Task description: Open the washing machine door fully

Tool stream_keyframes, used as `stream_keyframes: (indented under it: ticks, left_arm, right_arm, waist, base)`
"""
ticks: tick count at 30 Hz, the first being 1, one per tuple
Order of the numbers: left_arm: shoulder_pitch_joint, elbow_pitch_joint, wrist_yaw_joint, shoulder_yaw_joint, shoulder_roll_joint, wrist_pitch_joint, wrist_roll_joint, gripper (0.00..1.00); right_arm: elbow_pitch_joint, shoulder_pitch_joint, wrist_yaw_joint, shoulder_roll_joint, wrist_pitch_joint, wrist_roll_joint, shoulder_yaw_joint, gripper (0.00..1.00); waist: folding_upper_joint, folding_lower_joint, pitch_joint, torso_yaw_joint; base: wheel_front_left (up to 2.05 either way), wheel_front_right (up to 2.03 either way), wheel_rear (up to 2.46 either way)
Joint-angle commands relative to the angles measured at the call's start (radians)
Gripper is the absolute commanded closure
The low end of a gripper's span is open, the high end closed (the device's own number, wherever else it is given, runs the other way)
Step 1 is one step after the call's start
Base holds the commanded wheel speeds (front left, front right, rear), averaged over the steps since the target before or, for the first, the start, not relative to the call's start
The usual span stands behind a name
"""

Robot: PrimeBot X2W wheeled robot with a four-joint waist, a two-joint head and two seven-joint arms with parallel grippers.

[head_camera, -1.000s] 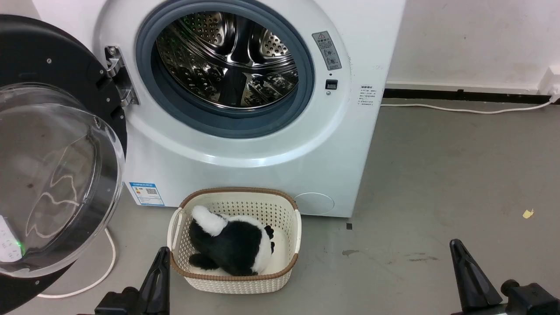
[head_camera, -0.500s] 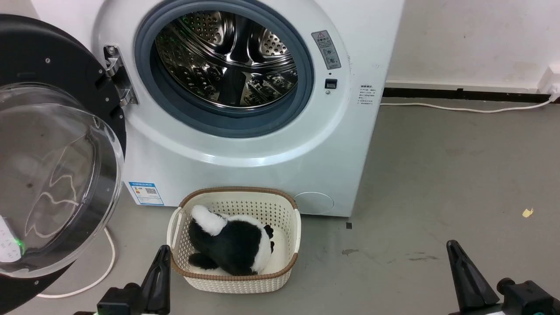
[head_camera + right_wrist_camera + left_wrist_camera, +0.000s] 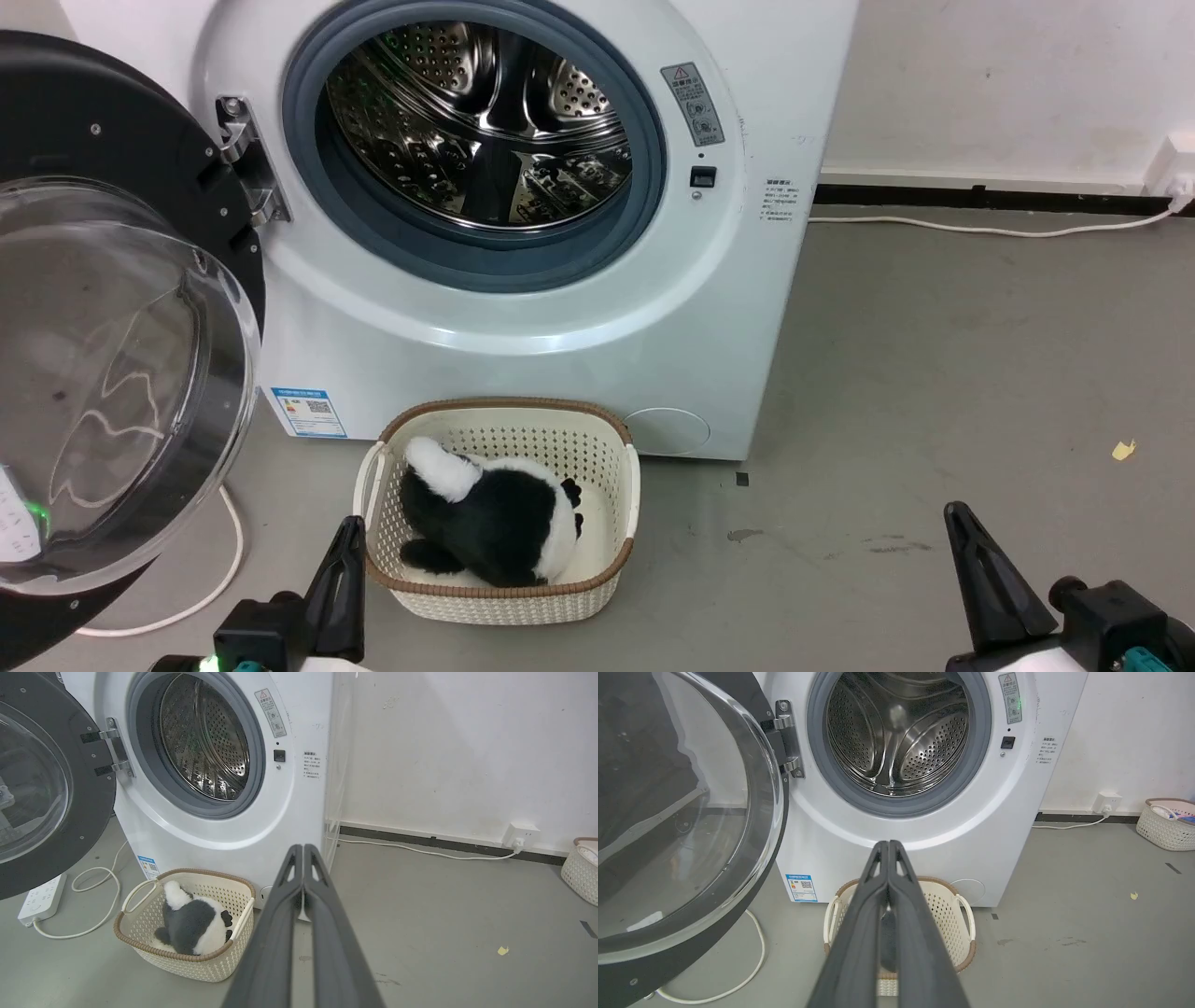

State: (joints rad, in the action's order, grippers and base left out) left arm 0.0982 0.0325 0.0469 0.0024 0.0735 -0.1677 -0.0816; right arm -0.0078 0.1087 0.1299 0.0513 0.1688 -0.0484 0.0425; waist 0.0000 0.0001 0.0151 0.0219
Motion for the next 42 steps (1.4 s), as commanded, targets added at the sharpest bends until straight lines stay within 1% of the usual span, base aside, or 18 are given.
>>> stream_keyframes:
  ticks: [1,42]
  left_arm:
    - [-0.019,-0.006,-0.006,-0.001,-0.006,0.004,0.007,1.0]
    - [-0.061,-0.02,-0.028,-0.002,-0.015,0.092,0.047,1.0]
  right_arm:
    - [0.002,-0.02,0.0,0.0,-0.004,0.007,-0.003,1.0]
    - [0.005,-0.068,0.001,-0.001,-0.092,0.029,-0.024,1.0]
  waist:
    - [0.0,-0.0001,0.0,0.0]
    - [0.0,-0.0001,-0.008,-0.012]
  base:
    - [0.0,0.0,0.0]
    - [0.0,0.0,0.0]
